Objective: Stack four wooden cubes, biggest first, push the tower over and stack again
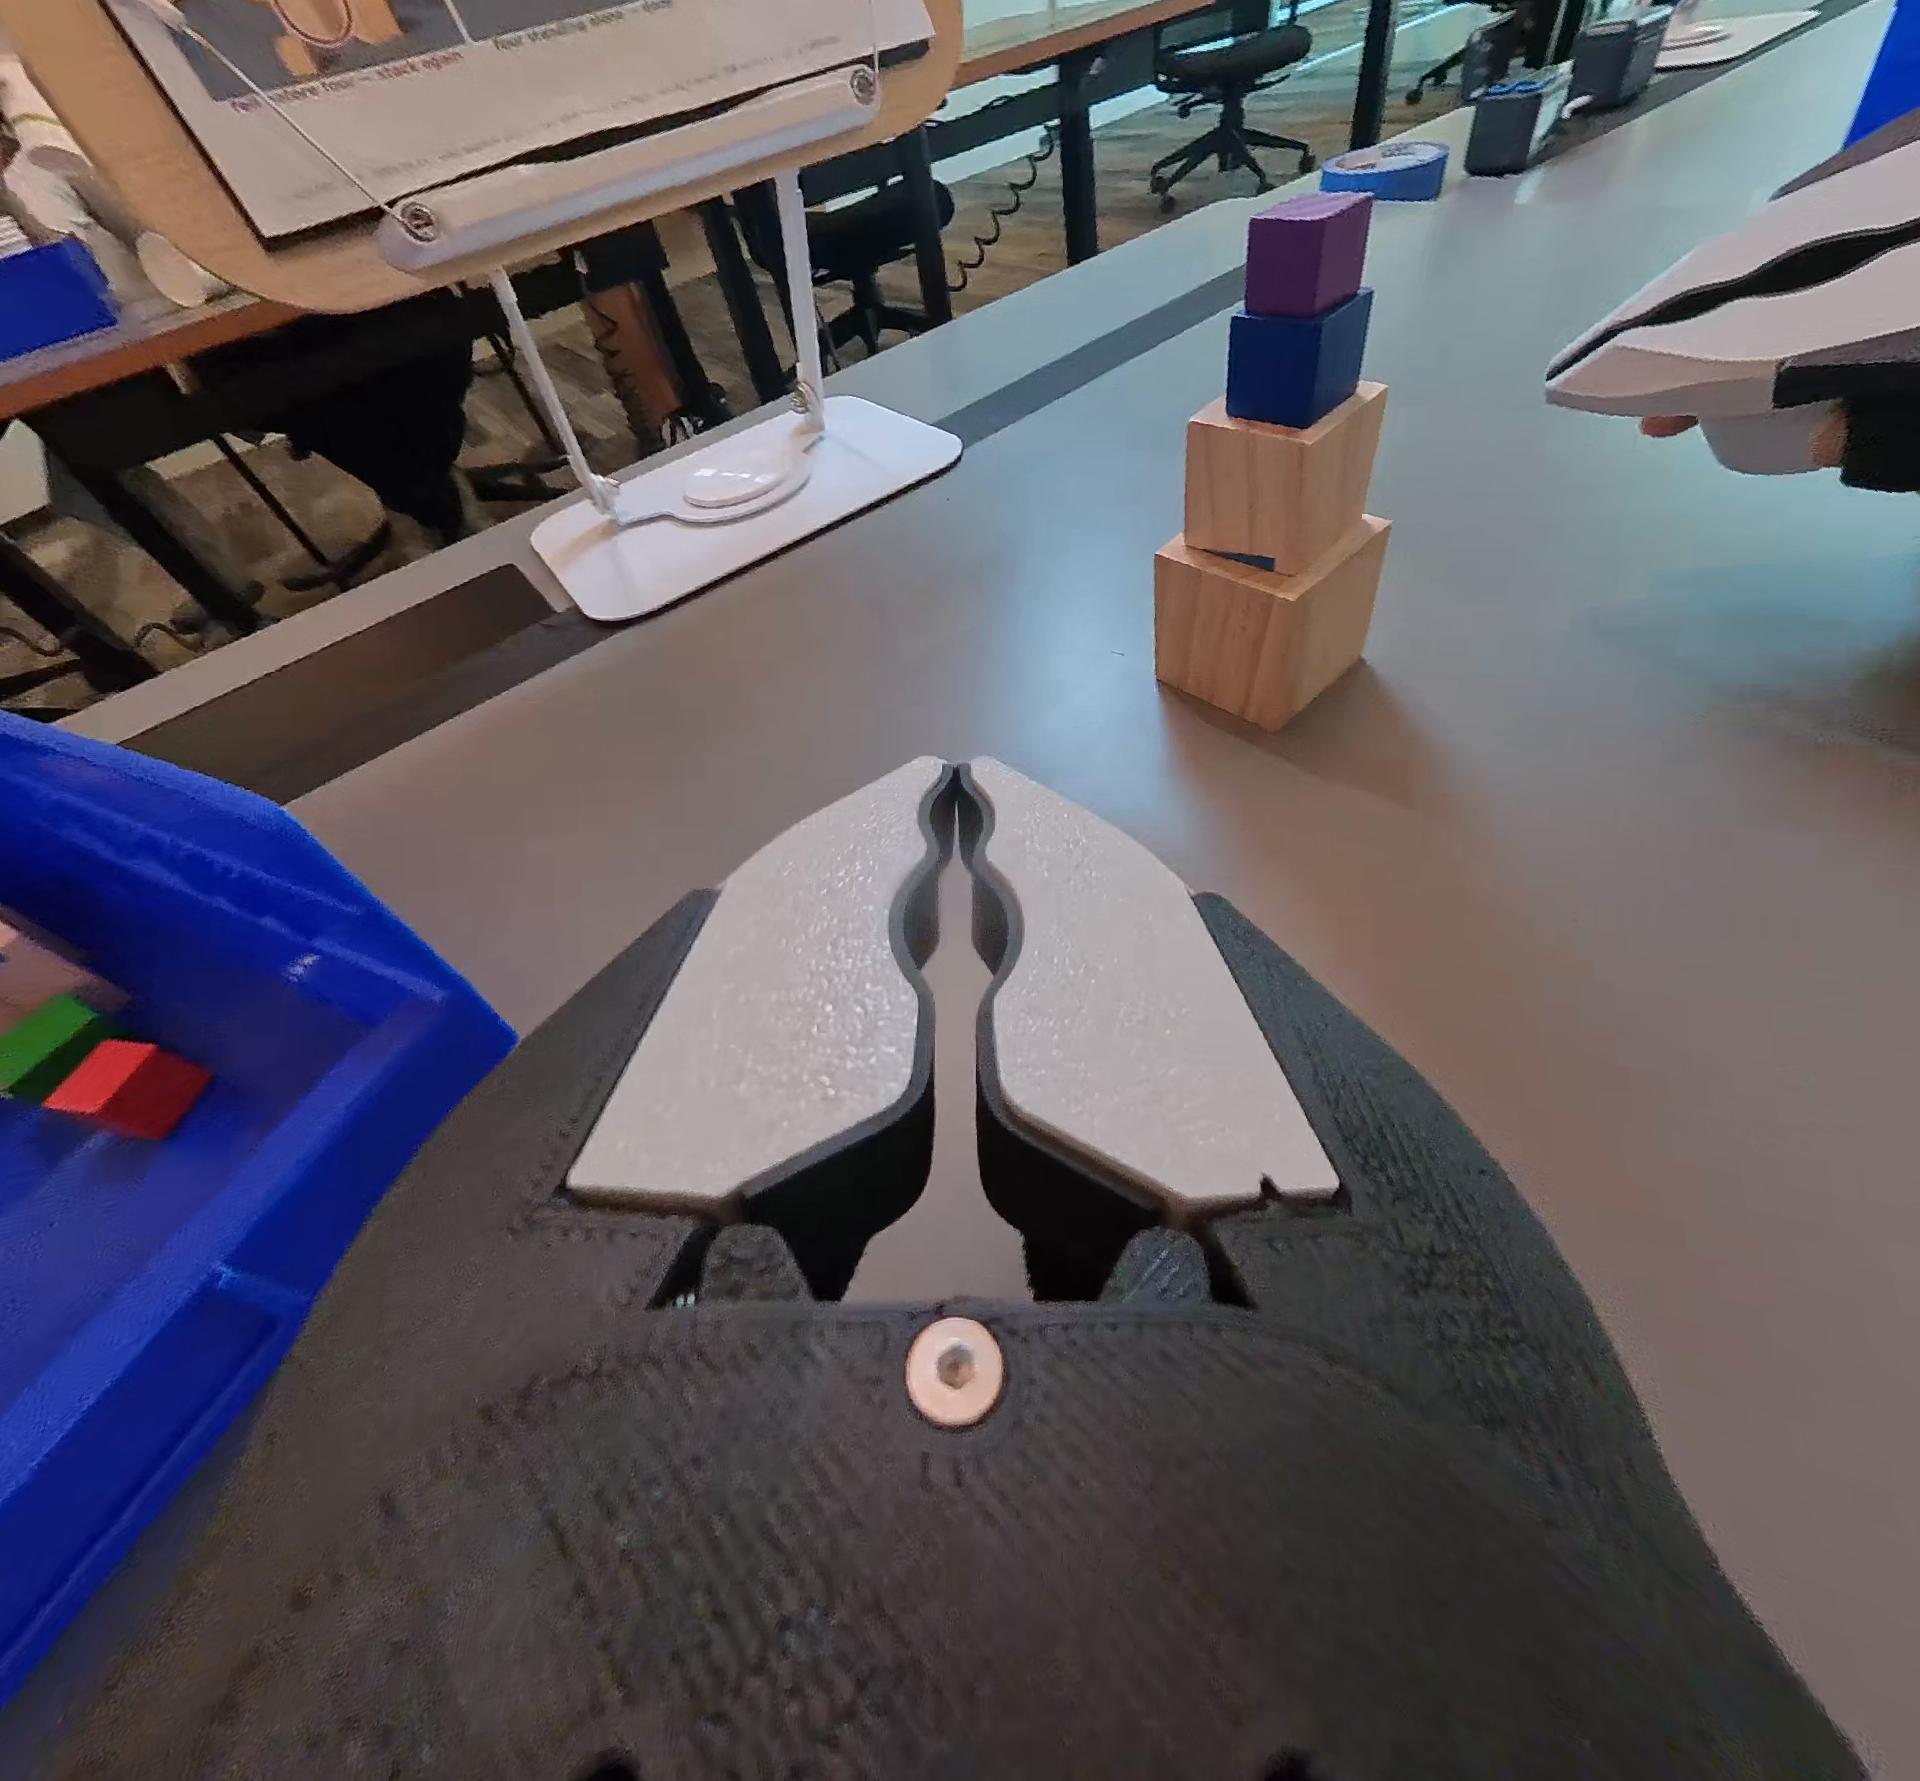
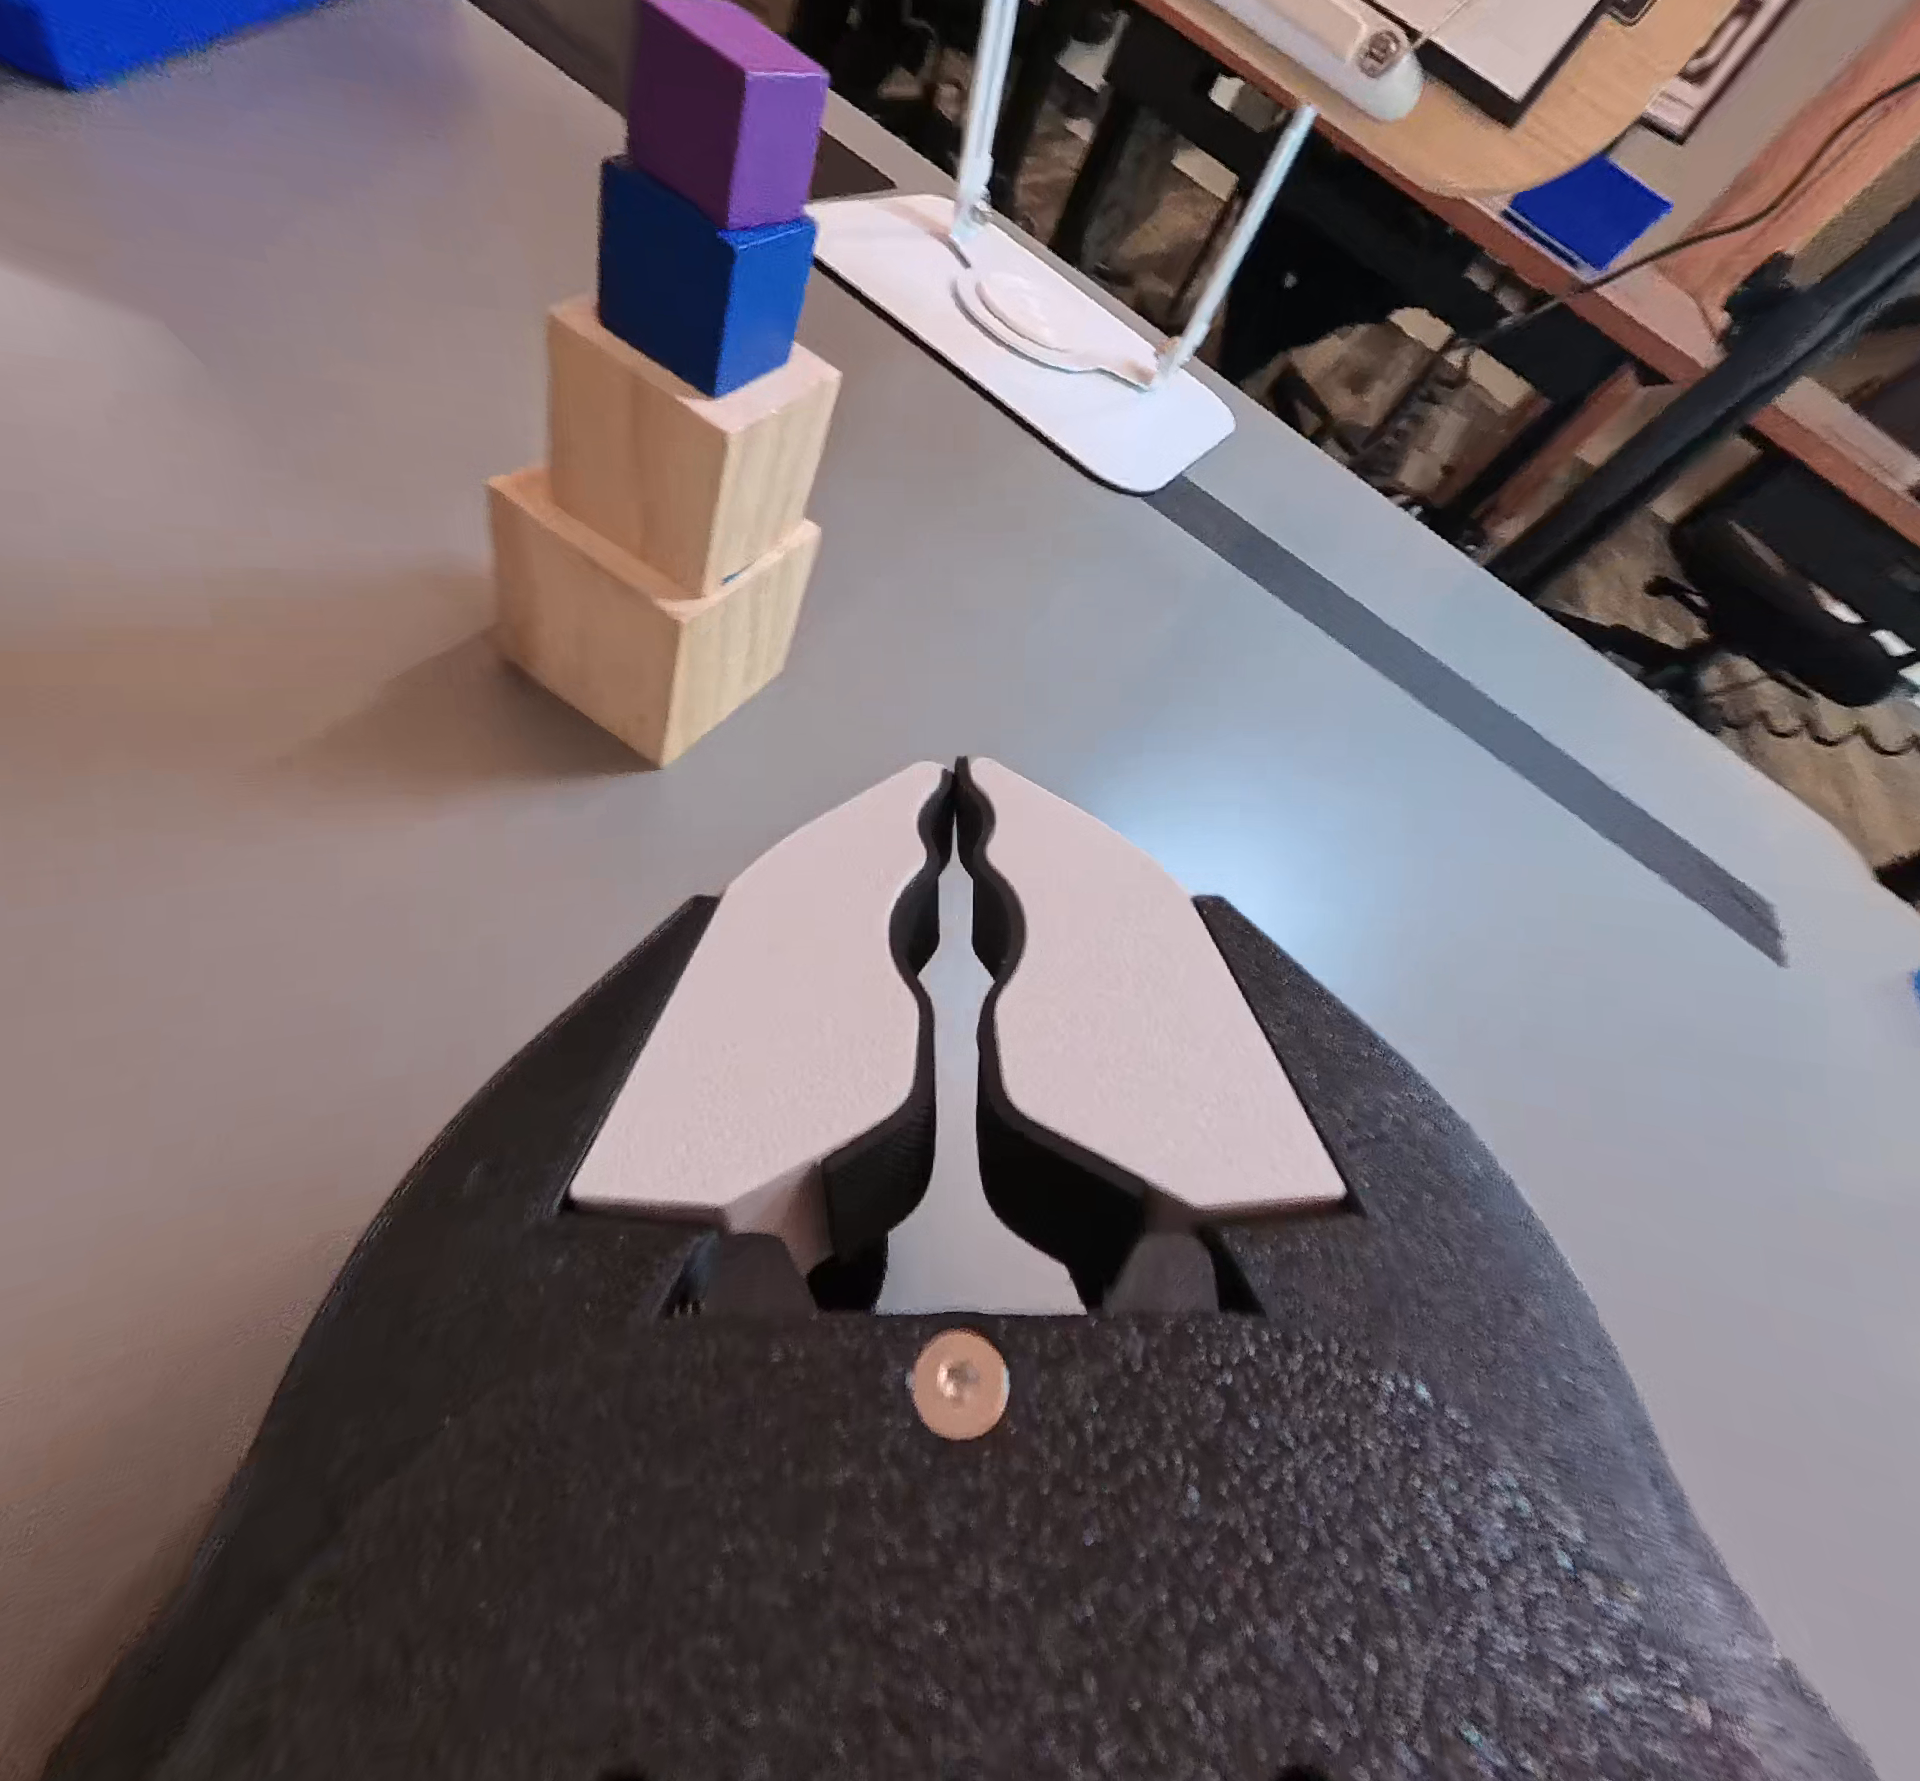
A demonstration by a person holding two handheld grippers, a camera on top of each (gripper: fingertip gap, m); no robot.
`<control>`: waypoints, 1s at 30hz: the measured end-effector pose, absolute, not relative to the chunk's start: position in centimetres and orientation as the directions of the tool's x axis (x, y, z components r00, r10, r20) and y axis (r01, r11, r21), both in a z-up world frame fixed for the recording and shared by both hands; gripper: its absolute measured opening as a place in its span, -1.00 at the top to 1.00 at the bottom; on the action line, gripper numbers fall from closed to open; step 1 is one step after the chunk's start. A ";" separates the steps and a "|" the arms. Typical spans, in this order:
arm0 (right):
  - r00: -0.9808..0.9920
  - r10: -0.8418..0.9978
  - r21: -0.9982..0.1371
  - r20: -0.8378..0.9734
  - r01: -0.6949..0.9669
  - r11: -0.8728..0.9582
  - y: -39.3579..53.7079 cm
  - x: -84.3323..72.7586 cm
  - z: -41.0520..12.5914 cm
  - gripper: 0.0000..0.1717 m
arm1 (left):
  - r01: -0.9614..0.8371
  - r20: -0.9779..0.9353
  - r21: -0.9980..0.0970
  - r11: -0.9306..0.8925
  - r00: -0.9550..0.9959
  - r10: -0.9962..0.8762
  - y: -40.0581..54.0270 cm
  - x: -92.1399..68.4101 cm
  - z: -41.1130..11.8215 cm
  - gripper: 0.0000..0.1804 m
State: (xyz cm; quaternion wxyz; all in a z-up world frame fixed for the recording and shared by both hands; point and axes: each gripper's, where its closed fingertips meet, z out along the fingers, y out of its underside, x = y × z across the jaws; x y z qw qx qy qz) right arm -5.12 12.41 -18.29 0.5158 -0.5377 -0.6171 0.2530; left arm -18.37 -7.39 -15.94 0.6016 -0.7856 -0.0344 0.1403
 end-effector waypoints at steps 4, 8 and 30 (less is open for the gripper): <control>0.141 0.894 -0.832 0.426 0.450 0.325 12.7 -7.3 -18.1 1.00 | -0.103 -0.176 -0.948 -0.302 0.958 0.228 -7.4 -18.6 -16.5 1.00; 0.133 0.854 -0.780 0.503 0.495 0.382 11.7 -10.2 -18.2 1.00 | -0.100 -0.172 -0.950 -0.297 0.958 0.229 -7.5 -18.7 -16.3 1.00; -0.011 0.928 -0.897 0.373 0.251 0.363 8.0 -11.9 -12.8 1.00 | -0.067 -0.150 -0.955 -0.290 0.951 0.271 -8.0 -19.9 -16.2 1.00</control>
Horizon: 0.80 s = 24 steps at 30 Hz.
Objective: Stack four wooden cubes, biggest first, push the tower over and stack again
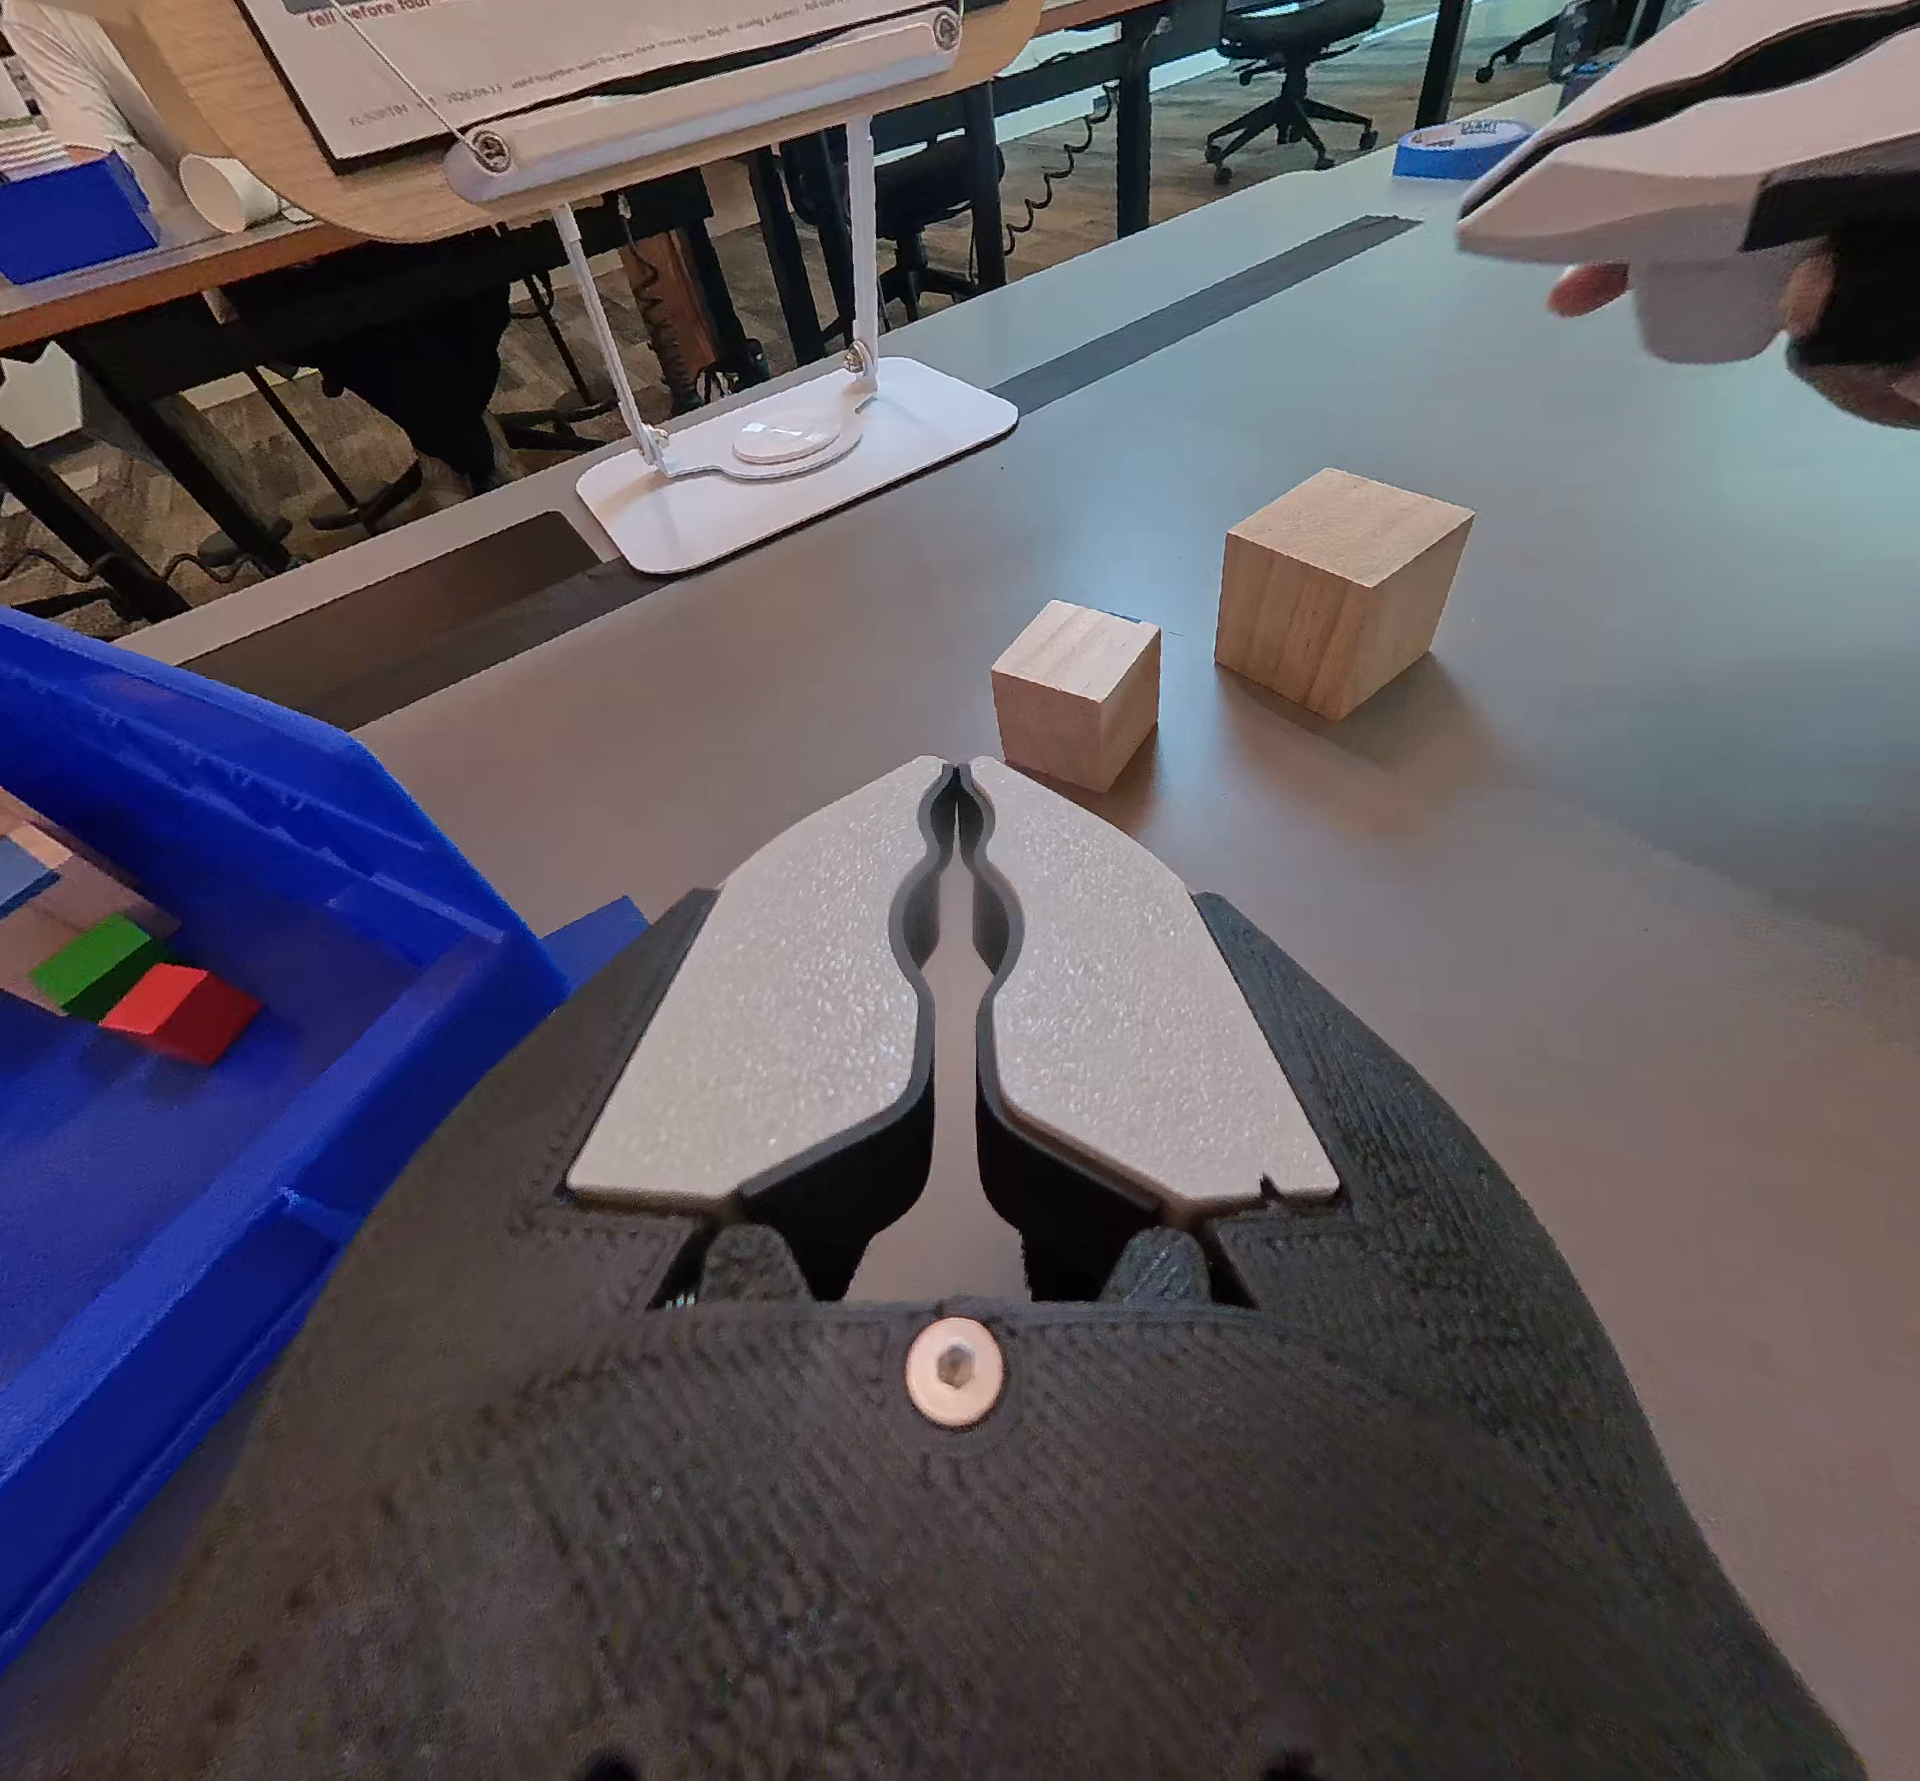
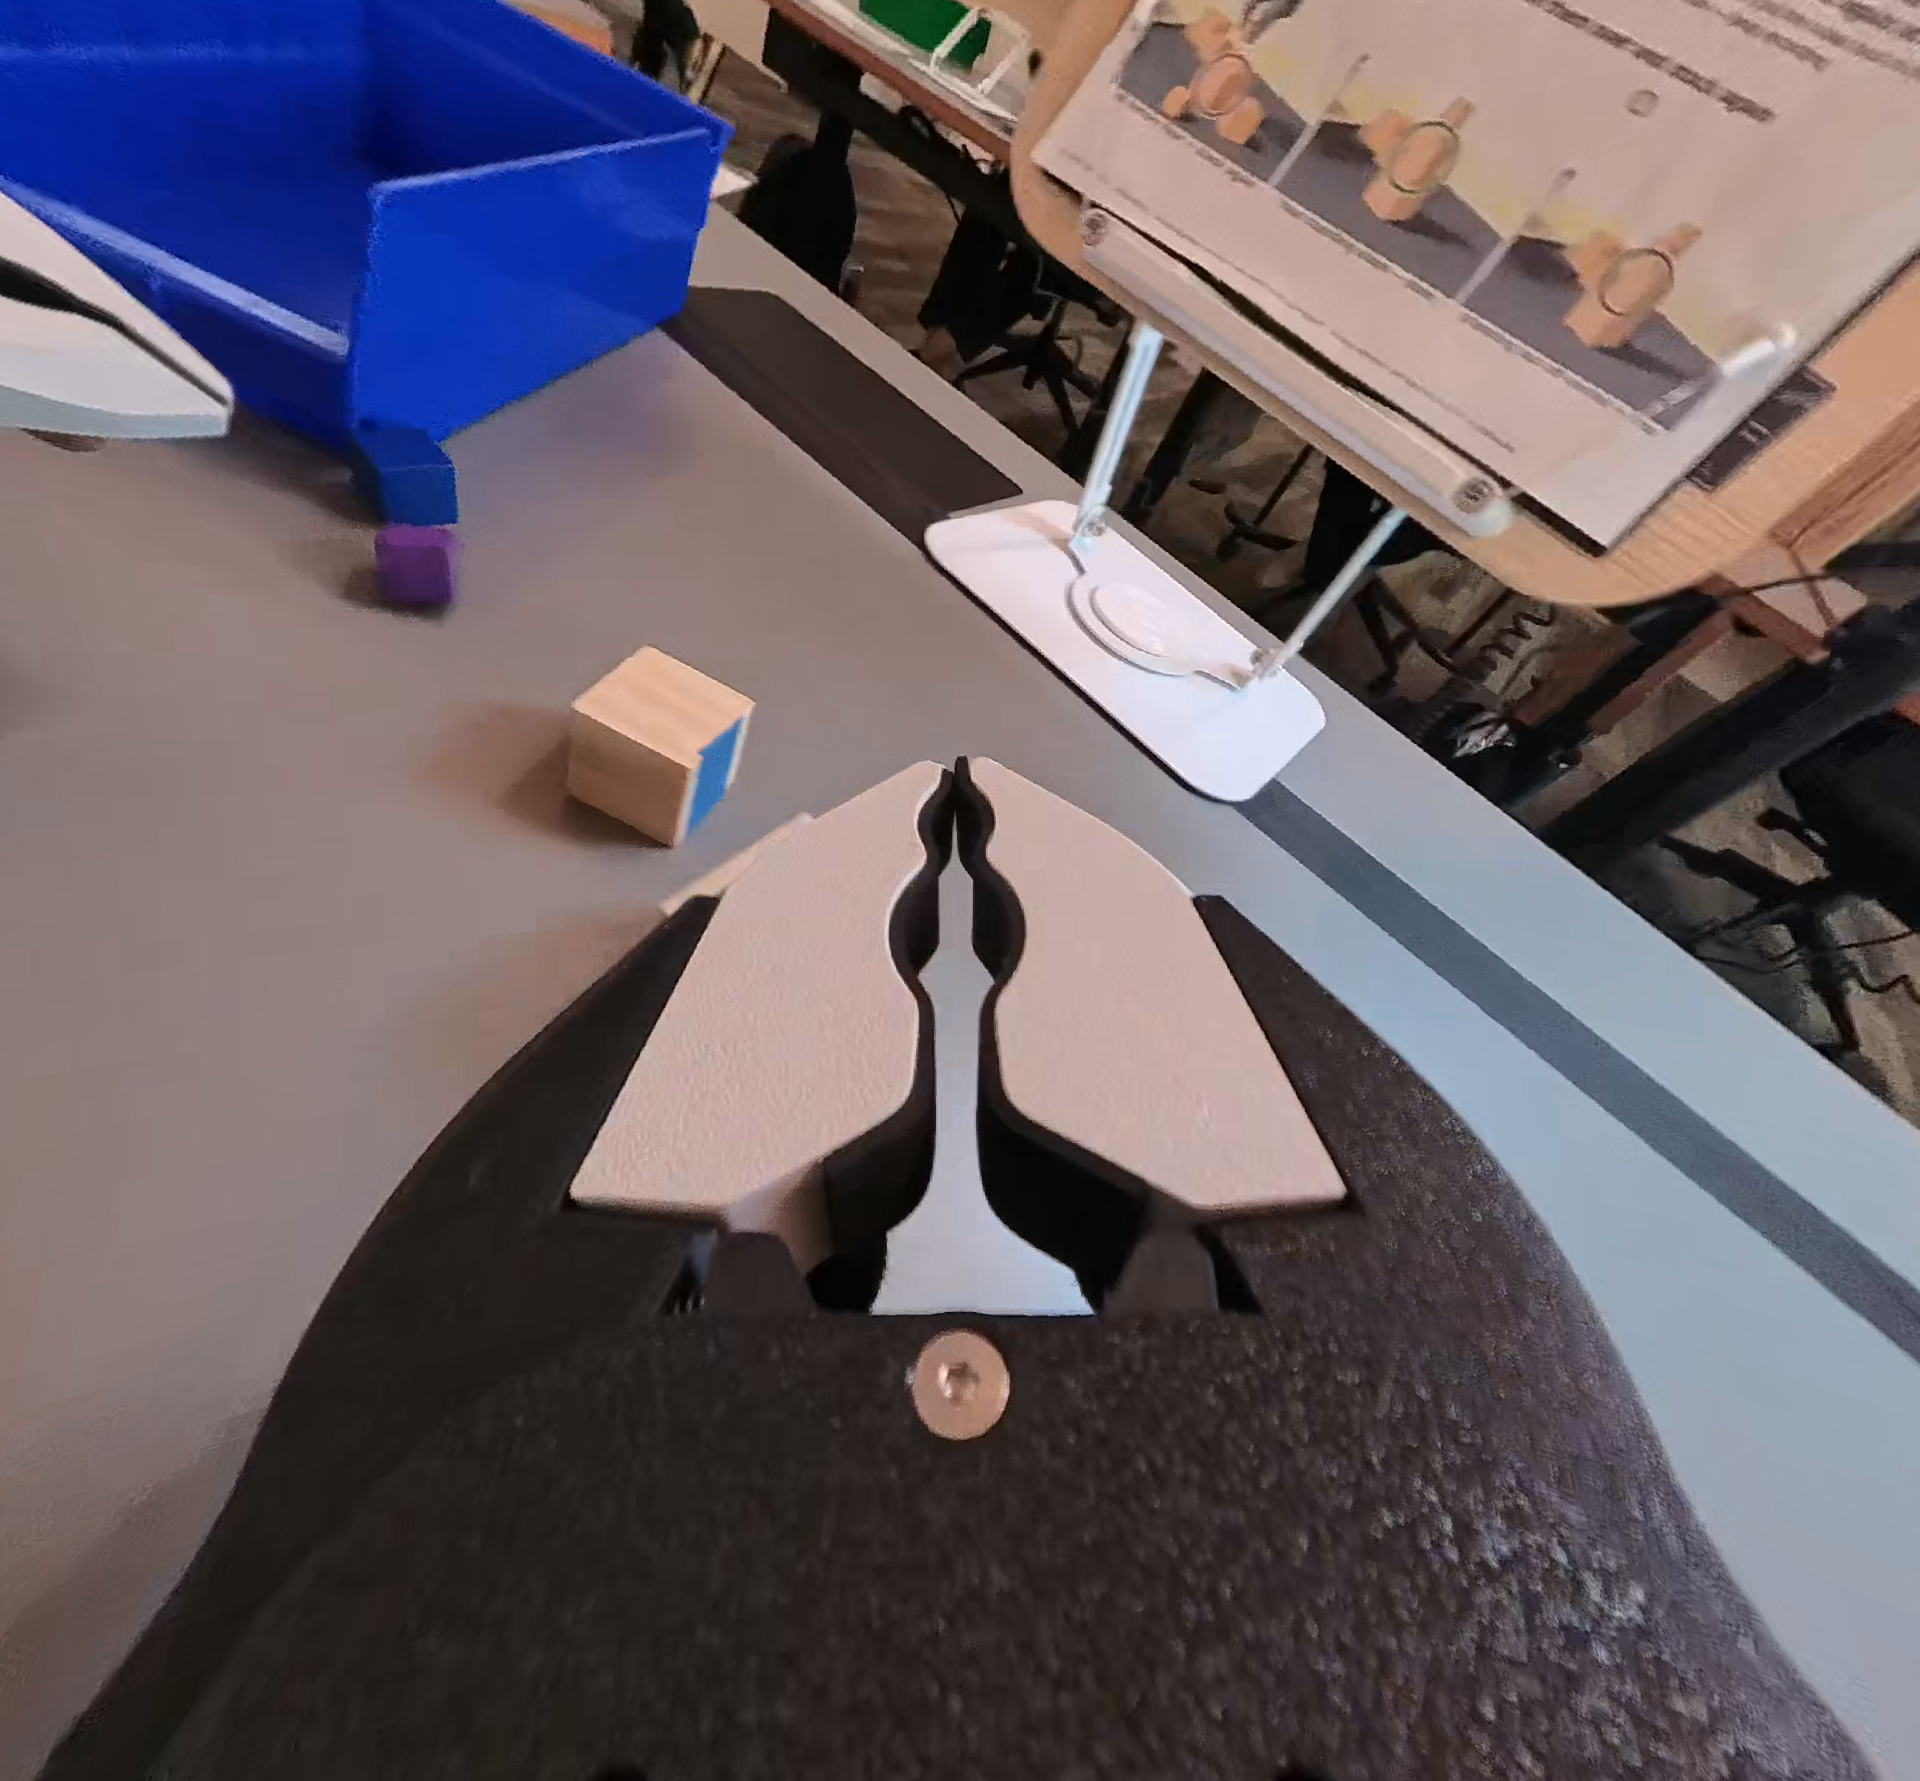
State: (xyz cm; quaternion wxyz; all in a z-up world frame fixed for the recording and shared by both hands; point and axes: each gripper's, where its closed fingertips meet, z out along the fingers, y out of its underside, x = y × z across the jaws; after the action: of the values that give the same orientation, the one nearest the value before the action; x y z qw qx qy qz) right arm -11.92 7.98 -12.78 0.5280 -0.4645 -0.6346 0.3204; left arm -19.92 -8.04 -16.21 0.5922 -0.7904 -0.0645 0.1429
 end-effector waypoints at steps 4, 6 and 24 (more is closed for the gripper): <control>0.033 0.957 -0.938 0.289 0.210 0.276 10.8 -9.6 -13.3 1.00 | -0.061 -0.147 -0.955 -0.290 0.947 0.285 -8.1 -20.2 -16.3 1.00; 0.045 0.970 -0.955 0.237 0.193 0.225 11.9 -8.7 -13.8 1.00 | -0.059 -0.147 -0.955 -0.290 0.946 0.290 -8.1 -20.4 -16.3 1.00; -0.020 0.987 -0.981 0.160 0.110 0.161 11.8 -7.1 -12.8 1.00 | -0.029 -0.109 -0.972 -0.232 0.932 0.344 -9.1 -21.8 -15.1 1.00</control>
State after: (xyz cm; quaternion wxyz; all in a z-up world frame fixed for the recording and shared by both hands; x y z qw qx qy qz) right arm -7.06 11.76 -12.78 0.5071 -0.4824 -0.5687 0.4322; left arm -21.76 -9.12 -15.06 0.6113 -0.7698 -0.1026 0.1526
